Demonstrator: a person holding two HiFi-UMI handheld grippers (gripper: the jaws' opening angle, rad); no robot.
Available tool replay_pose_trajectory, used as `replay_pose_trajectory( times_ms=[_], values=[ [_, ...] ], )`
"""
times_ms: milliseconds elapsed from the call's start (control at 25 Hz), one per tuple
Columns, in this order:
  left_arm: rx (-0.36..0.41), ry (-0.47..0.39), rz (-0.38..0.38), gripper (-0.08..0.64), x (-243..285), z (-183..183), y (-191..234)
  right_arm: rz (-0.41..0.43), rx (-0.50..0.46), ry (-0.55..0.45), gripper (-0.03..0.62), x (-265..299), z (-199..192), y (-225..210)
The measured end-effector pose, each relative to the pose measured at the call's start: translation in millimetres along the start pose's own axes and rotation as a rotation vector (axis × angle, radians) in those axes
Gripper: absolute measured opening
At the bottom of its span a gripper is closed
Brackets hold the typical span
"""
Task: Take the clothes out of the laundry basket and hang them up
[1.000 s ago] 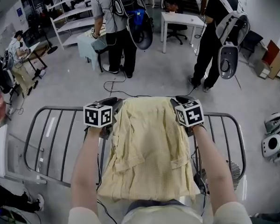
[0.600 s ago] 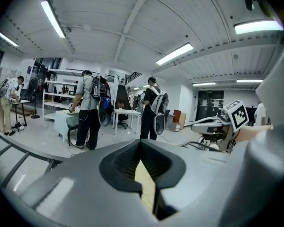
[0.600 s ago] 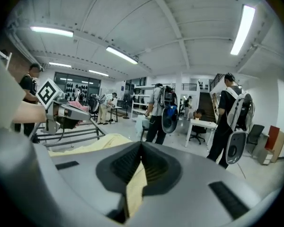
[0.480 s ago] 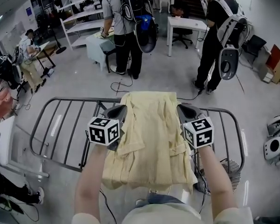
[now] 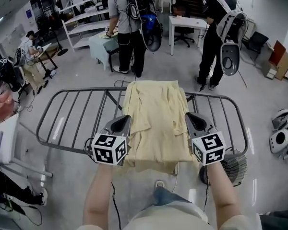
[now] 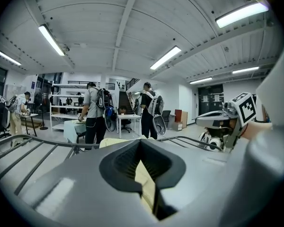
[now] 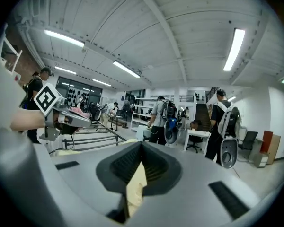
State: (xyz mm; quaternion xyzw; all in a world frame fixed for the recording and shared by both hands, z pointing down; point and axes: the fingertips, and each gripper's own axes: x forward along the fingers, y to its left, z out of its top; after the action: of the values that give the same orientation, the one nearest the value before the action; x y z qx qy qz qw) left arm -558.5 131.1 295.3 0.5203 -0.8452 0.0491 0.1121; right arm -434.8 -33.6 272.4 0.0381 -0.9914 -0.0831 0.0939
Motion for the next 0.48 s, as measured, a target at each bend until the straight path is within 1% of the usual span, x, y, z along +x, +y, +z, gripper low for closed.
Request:
replay_pose_trajectory(
  times_ms=[160,320,480],
  values=[
    [-0.058,-0.015,-0.003,0.011,-40.4,-18.1,-35.6,-0.014,0.021,0.010,0.002,-50.5,-15.7,17.5],
    [-0.065,-0.024,-0.005,0.011,-76.4,-29.8,-63.1,-0.017,0.061,0.022,0.002,-92.7,-29.3,39.2],
    [-0.113,-0.013,-0.025,0.011,-92.9,-43.2,-94.5,-0.021,0.087,0.022,0.002,-126.9,-37.5,45.2]
  ],
)
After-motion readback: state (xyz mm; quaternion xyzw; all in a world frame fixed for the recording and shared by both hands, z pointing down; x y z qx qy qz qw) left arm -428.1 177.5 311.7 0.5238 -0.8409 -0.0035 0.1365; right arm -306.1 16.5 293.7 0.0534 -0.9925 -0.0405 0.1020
